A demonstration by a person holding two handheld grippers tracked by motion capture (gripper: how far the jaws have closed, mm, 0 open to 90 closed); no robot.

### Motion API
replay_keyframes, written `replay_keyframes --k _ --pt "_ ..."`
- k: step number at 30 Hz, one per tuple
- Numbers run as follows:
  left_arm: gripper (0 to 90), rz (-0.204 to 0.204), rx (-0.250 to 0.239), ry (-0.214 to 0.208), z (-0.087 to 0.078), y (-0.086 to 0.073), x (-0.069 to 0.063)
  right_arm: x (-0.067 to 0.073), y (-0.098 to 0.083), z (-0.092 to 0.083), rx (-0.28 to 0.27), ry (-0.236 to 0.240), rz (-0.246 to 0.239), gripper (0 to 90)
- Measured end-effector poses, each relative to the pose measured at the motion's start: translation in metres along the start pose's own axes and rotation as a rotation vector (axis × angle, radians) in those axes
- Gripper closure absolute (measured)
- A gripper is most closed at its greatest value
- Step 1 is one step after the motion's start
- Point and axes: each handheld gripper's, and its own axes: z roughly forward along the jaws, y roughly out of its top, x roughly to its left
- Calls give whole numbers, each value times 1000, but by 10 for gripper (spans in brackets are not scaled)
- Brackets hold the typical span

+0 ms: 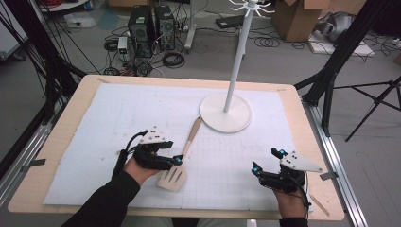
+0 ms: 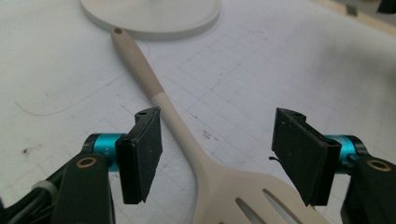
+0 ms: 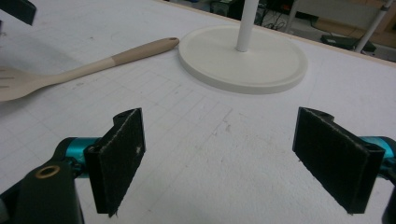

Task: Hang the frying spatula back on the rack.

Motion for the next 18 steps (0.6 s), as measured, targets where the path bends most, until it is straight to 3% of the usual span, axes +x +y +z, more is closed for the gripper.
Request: replay_keyframes --k 2,4,7,18 --pt "346 -8 63 24 13 3 0 0 0 0 1 -1 3 159" --pt "347 -12 96 45 21 3 -1 -1 0 0 -2 -4 1 159" --pt "354 -12 128 70 31 3 -1 -2 0 -1 -2 -6 6 159" --pt "414 -28 222 93 53 3 2 -2 0 0 6 -3 7 160"
